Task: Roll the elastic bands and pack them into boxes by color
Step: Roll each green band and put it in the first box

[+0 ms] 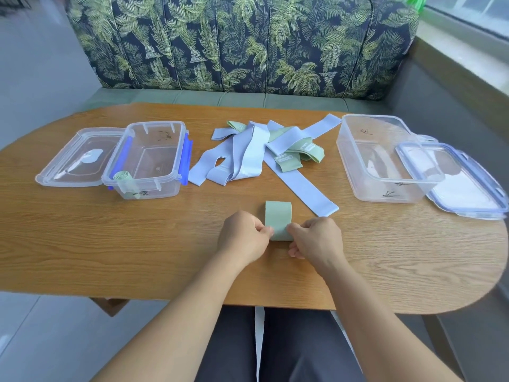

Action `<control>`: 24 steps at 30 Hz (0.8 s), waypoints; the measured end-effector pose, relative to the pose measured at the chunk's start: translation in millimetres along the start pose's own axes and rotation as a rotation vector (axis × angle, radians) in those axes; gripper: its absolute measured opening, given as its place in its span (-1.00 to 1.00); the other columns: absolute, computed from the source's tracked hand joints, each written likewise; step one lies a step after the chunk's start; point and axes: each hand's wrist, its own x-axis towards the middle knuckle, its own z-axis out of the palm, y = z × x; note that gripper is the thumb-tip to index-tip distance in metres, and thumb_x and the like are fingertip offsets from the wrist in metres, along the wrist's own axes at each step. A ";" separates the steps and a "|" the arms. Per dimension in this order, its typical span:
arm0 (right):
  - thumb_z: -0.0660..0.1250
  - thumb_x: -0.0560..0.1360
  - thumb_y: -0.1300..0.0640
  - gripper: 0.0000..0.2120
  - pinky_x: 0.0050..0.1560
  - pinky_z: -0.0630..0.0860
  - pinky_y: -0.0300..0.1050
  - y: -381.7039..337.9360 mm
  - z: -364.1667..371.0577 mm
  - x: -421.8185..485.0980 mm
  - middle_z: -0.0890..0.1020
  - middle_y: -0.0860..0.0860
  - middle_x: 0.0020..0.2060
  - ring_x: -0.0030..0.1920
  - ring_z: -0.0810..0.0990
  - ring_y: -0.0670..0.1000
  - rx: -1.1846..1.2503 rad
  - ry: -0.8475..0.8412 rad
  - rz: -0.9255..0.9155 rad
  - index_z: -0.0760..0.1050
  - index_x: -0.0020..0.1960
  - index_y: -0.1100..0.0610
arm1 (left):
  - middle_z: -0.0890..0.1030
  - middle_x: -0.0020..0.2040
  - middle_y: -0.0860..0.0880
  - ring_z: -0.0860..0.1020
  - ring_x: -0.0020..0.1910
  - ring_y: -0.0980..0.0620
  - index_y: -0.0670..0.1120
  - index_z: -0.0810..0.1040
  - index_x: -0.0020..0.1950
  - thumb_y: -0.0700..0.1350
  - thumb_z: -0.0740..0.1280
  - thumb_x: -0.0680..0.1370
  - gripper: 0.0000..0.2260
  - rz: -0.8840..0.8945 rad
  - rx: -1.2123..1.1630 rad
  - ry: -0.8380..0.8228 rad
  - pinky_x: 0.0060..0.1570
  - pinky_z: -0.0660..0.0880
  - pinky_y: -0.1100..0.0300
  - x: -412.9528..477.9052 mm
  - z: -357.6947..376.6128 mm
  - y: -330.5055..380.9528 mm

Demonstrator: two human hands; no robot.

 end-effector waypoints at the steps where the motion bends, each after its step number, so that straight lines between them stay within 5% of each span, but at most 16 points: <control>1: 0.29 0.43 0.16 -0.77 -0.14 0.67 0.12 1.6 -0.6 -3.3 0.64 0.07 -0.52 -0.34 0.70 0.10 0.005 -0.001 0.001 0.61 -0.14 0.33 | 0.69 -0.24 -0.13 0.65 -0.22 -0.13 -0.16 0.68 -0.18 0.01 0.35 0.55 -0.73 -0.007 0.000 -0.002 -0.25 0.58 0.07 -4.0 0.1 0.0; 10: 0.30 0.43 0.16 -0.78 -0.14 0.68 0.10 12.2 -2.9 -26.7 0.65 0.06 -0.51 -0.30 0.70 0.12 -0.018 -0.004 -0.012 0.62 -0.18 0.30 | 0.67 -0.19 -0.01 0.61 -0.22 -0.02 -0.06 0.67 -0.16 0.03 0.36 0.53 -0.80 -0.043 0.059 0.017 -0.14 0.60 0.08 -26.8 4.1 -1.4; 15: 0.35 0.47 0.10 -0.75 -0.14 0.68 0.10 12.5 -5.2 -24.5 0.66 0.08 -0.49 -0.37 0.70 0.09 -0.003 -0.011 -0.010 0.62 -0.21 0.30 | 0.54 0.13 0.07 0.53 0.07 0.01 0.04 0.56 0.18 0.01 0.32 0.57 -0.80 0.102 0.241 0.199 -0.09 0.48 0.12 -37.6 12.4 10.8; 24: 0.35 0.49 0.04 -0.72 -0.11 0.68 0.10 9.4 -8.8 -17.3 0.68 0.12 -0.41 -0.39 0.69 0.09 -0.020 -0.039 -0.011 0.51 -0.29 0.22 | 0.61 0.07 0.12 0.55 0.02 0.05 0.10 0.62 0.05 -0.06 0.27 0.60 -0.86 0.127 0.222 0.195 -0.17 0.41 0.19 -31.8 12.7 12.2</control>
